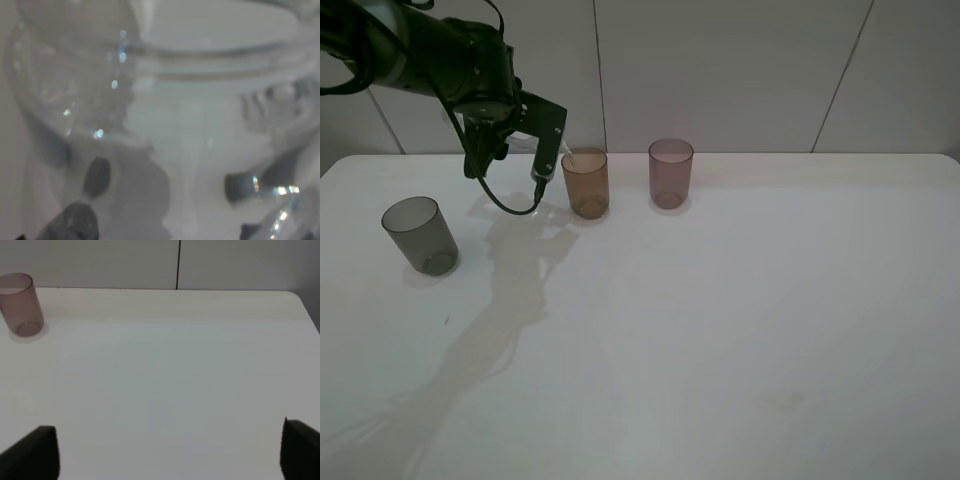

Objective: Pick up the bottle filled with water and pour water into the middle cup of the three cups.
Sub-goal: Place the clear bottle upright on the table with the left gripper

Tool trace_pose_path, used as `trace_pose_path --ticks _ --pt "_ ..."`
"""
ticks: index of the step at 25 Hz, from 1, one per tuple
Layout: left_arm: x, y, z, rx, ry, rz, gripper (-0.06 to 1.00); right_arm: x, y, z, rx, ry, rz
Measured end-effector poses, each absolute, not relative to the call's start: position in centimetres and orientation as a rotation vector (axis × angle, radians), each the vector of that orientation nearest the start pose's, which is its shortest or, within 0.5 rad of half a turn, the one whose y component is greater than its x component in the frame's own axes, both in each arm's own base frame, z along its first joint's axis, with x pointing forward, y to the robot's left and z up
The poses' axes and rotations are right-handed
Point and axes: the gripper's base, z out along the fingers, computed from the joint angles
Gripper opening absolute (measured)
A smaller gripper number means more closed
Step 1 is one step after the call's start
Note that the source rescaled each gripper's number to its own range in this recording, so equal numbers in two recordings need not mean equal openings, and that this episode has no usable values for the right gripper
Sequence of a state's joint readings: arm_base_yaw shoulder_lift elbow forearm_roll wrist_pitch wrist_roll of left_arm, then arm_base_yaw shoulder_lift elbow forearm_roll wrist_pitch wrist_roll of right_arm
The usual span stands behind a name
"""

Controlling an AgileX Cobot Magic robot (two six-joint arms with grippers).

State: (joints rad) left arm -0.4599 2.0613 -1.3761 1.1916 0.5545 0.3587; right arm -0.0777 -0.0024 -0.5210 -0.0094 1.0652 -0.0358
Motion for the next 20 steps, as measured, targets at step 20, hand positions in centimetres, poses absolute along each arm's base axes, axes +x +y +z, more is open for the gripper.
trace_pose_path --ticks 20 --pt "41.36 -16.33 17.44 -2.554 -2.009 -1.396 0.01 -0.8 -0.01 28.27 0.043 2.026 -0.083"
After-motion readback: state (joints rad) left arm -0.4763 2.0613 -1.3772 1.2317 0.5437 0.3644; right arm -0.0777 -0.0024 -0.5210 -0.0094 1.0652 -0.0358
